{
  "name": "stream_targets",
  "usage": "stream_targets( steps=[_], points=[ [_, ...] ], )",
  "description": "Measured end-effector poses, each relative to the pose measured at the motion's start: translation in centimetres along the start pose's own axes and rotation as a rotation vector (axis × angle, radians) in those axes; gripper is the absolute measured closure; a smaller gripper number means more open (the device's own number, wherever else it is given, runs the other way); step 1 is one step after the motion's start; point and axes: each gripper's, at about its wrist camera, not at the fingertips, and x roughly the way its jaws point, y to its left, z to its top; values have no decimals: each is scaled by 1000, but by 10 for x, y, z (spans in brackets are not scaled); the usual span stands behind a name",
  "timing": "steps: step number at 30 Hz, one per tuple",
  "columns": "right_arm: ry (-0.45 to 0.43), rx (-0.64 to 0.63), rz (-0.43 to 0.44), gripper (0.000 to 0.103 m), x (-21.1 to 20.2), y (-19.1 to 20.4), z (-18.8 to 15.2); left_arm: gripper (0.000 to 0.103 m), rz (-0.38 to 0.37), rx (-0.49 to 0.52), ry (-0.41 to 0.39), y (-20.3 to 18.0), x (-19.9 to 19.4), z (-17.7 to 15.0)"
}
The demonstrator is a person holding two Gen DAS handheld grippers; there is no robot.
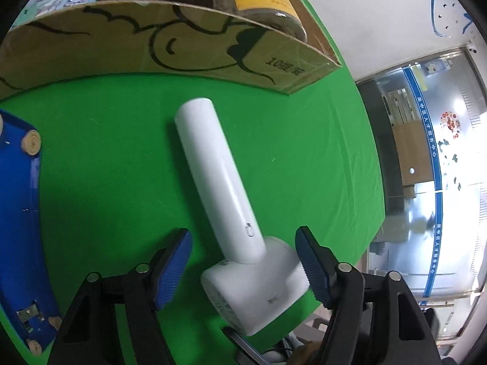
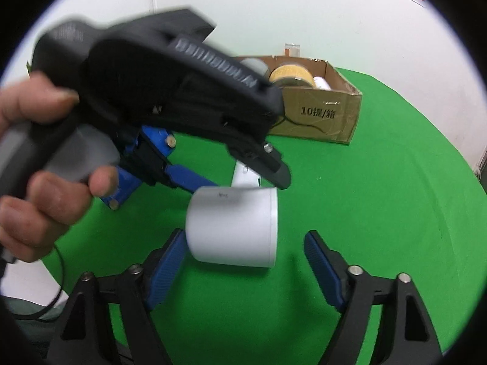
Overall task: Organize rigid objects
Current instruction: 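Close both grippers on the hair dryer head and lift it, then carry the hair dryer into the box and lower it beside the can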
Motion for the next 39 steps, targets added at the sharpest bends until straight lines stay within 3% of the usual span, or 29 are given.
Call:
stream_targets(
  steps=[2,13,14,15,20,30,39],
  points=[
    [29,-8,17,47,9,3,-1,47,-34,-22,11,1,1,-2],
    [28,-33,-3,48,20,5,9,55,-11,18,-35,-16,-9,-4],
    [21,-29,-6,48,16,2,8,68,-14,23,-48,-18,-15,-4],
    [19,-17,-10,48,13,1,7,74,-6,32,-56,-20,-19,-4],
    [-40,-37,-29,48,8,-3,24,74,-17,76,-106,-34,-43,3],
    [-38,-31,-10,48,16,-1,40,74,-41,60,-131,-23,-63,8],
    [-127,-79,-39,48,-7,19,71,74,-77,108,-232,-29,-120,20]
  ],
)
